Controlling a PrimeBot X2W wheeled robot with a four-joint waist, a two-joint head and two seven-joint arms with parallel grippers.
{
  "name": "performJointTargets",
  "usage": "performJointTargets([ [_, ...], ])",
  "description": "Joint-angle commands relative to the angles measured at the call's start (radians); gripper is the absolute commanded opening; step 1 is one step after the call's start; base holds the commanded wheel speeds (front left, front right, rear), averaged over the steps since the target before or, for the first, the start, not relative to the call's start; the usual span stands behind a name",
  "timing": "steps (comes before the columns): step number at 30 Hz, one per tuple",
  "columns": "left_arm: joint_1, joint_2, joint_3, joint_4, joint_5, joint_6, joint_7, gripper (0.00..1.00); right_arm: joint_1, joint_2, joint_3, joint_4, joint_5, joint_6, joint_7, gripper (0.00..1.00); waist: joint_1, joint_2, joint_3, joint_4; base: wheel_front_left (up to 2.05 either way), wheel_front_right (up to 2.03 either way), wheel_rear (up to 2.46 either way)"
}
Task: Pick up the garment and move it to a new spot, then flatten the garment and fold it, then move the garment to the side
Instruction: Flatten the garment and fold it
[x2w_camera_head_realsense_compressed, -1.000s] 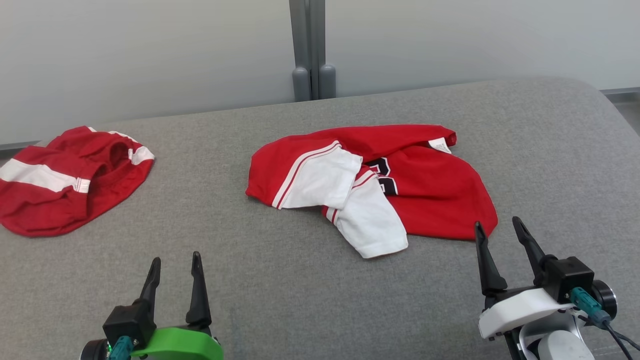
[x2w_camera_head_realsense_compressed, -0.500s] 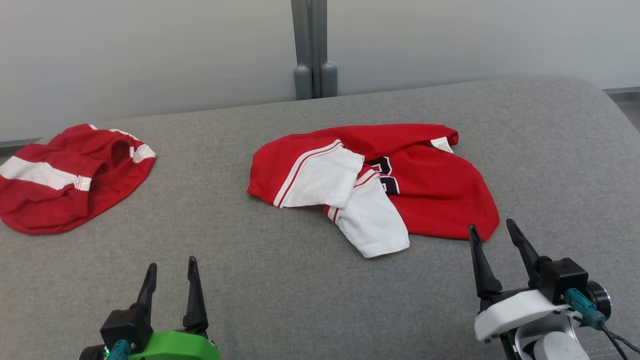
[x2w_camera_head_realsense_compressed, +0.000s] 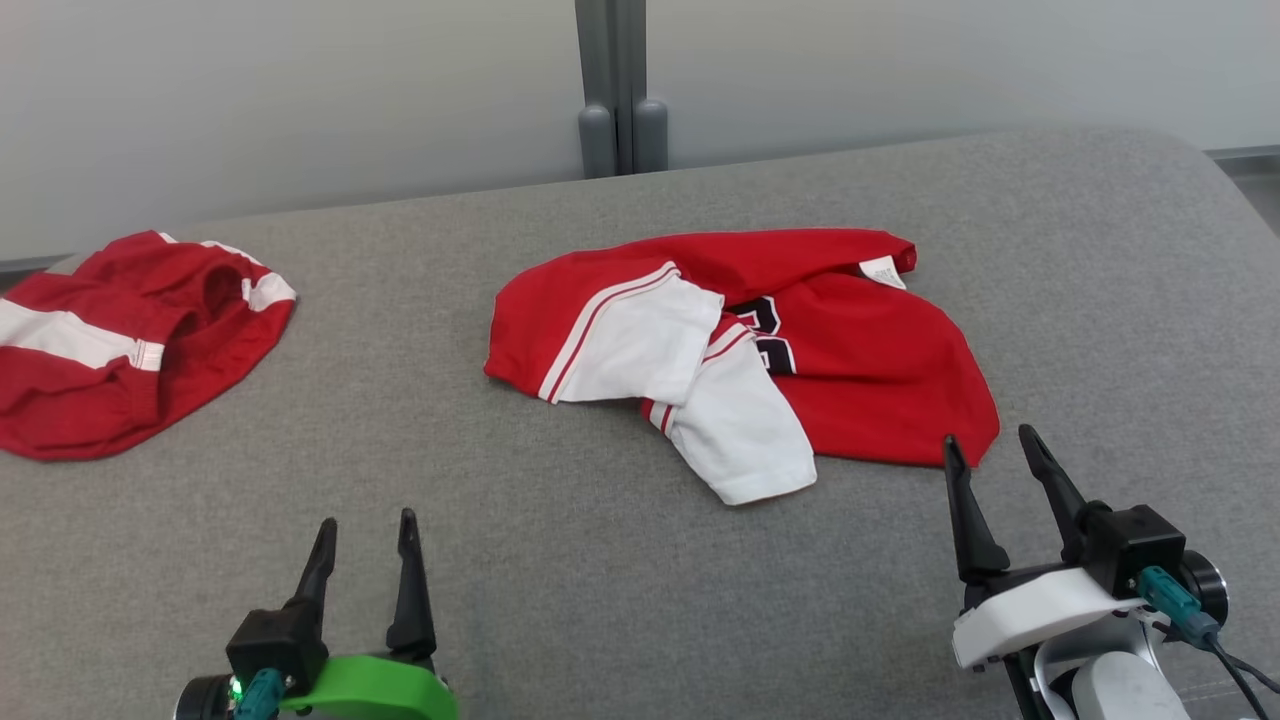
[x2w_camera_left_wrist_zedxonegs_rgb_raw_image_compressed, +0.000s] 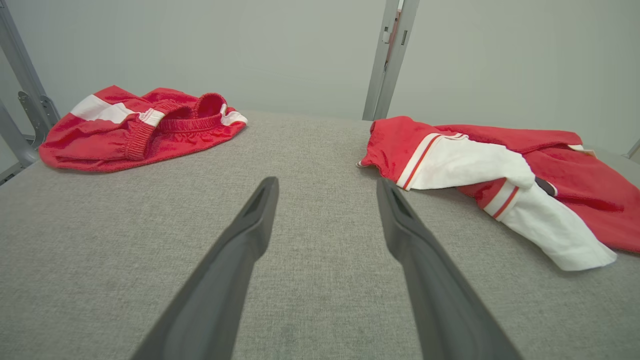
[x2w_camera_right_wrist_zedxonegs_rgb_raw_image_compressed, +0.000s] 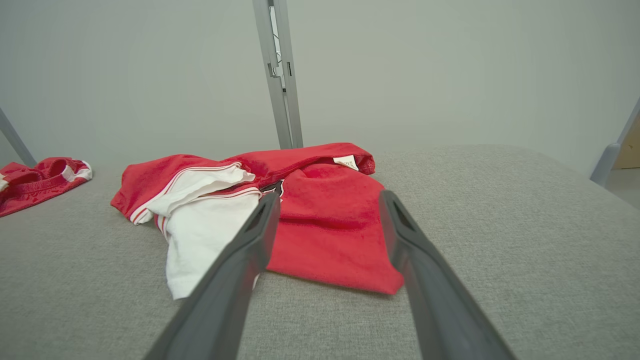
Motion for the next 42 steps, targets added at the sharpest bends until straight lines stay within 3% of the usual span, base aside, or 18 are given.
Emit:
performJointTargets([
  [1,-0.034,0.0,-0.011,0.002,0.01,-0.004,0.0,1.0,-0.014,-0.003,-0.005,-0.006,-0.005,-0.001,-0.003,1.0,0.0001,-0.0001,0.026,-0.006,0.0,0.0,0.0],
  [14,-0.339,0.002,-0.237,0.156,0.099,-0.062,0.011,1.0,-0.1,-0.003,-0.004,-0.032,-0.004,-0.001,-0.003,1.0,0.0001,-0.0001,0.218,-0.099,0.0,0.0,0.0],
  [26,-0.455,0.002,-0.391,0.328,-0.029,-0.061,0.067,1.0,-0.13,-0.002,0.005,-0.036,0.03,-0.001,-0.003,1.0,0.0001,-0.0001,0.291,-0.182,0.0,0.0,0.0],
  [33,-0.505,0.003,-0.419,0.422,-0.082,-0.004,0.087,1.0,-0.134,-0.003,0.02,-0.034,0.044,-0.001,-0.003,1.0,0.0001,-0.0001,0.291,-0.215,0.0,0.0,0.0],
  [34,-0.51,0.003,-0.423,0.433,-0.087,0.001,0.084,0.94,-0.131,-0.003,0.02,-0.034,0.045,-0.001,-0.003,1.0,0.0001,-0.0001,0.29,-0.219,0.0,0.0,0.0],
  [35,-0.513,0.003,-0.426,0.439,-0.093,0.001,0.082,0.45,-0.129,-0.003,0.02,-0.034,0.047,-0.001,-0.003,1.0,0.0001,-0.0001,0.288,-0.221,0.0,0.0,0.0],
  [36,-0.516,0.003,-0.432,0.443,-0.101,0.001,0.075,0.25,-0.125,-0.003,0.019,-0.033,0.047,-0.001,-0.003,1.0,0.0001,-0.0001,0.286,-0.223,0.0,0.0,0.0],
  [37,-0.518,0.003,-0.438,0.445,-0.105,0.0,0.073,0.0,-0.122,-0.003,0.017,-0.033,0.047,-0.001,-0.003,1.0,0.0001,-0.0001,0.283,-0.224,0.0,0.0,0.0],
  [42,-0.512,0.003,-0.459,0.435,-0.124,0.005,0.034,0.0,-0.101,-0.002,0.003,-0.028,0.04,-0.001,-0.003,1.0,0.0001,-0.0001,0.255,-0.206,0.0,0.0,0.0],
])
